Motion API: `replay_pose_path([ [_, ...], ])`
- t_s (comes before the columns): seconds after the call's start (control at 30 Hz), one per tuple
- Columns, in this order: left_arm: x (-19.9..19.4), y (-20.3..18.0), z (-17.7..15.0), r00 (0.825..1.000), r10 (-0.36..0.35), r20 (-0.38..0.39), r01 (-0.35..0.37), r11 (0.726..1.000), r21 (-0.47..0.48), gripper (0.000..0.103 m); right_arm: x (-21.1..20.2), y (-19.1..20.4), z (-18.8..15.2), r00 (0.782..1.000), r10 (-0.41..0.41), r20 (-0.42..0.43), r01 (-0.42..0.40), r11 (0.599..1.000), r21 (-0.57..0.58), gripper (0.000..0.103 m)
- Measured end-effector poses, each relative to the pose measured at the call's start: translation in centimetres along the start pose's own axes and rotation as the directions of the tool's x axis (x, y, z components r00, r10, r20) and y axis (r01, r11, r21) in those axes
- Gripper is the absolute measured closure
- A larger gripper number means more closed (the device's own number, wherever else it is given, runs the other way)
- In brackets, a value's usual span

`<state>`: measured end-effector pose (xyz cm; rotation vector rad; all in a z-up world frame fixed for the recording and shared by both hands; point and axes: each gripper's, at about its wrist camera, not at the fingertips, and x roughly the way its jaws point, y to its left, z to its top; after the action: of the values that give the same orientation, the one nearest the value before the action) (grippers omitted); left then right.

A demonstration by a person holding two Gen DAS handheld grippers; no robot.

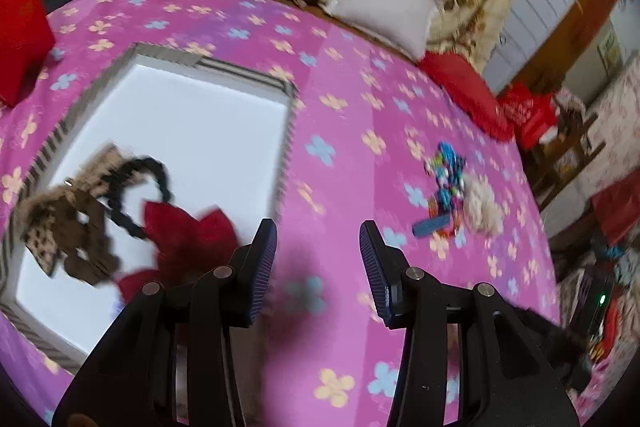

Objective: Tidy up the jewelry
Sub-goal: 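Grasp the blue striped strap with beads using the left tool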

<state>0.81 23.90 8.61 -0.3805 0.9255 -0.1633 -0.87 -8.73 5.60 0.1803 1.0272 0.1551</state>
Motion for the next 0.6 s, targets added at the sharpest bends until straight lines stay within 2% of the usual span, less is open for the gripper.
replay_pose_path([
  [0.1, 2.1, -3.0, -0.9, 0.998, 0.012, -0.057, -0.009, 0.998, 0.067, 0.061, -0.3, -3.4, -0.2, 1.000, -0.010, 0.015, 0.009, 0.999, 0.047, 0.059],
  [0.23, 5.5, -7.8, -1.6, 0.993, 0.038, -0.113, -0.018, 0.985, 0.171, 0.061, -0.7, -7.1, -0.8, 0.999, 0.015, 0.036, -0.019, 0.993, 0.117, 0.059],
  [0.4, 11.5, -14.6, -1.4, 0.984, 0.052, -0.168, 0.007, 0.943, 0.331, 0.061, -0.7, -9.8, -2.0, 0.997, 0.060, 0.047, -0.067, 0.983, 0.171, 0.059],
  [0.53, 15.8, -17.4, -1.1, 0.978, 0.125, -0.169, -0.042, 0.902, 0.430, 0.061, -0.9, -10.7, -2.5, 0.994, 0.086, 0.061, -0.096, 0.978, 0.184, 0.059],
  [0.6, 17.0, -18.1, -1.0, 0.977, 0.125, -0.173, -0.037, 0.896, 0.442, 0.057, -1.2, -11.0, -2.6, 0.993, 0.091, 0.074, -0.103, 0.978, 0.182, 0.059],
])
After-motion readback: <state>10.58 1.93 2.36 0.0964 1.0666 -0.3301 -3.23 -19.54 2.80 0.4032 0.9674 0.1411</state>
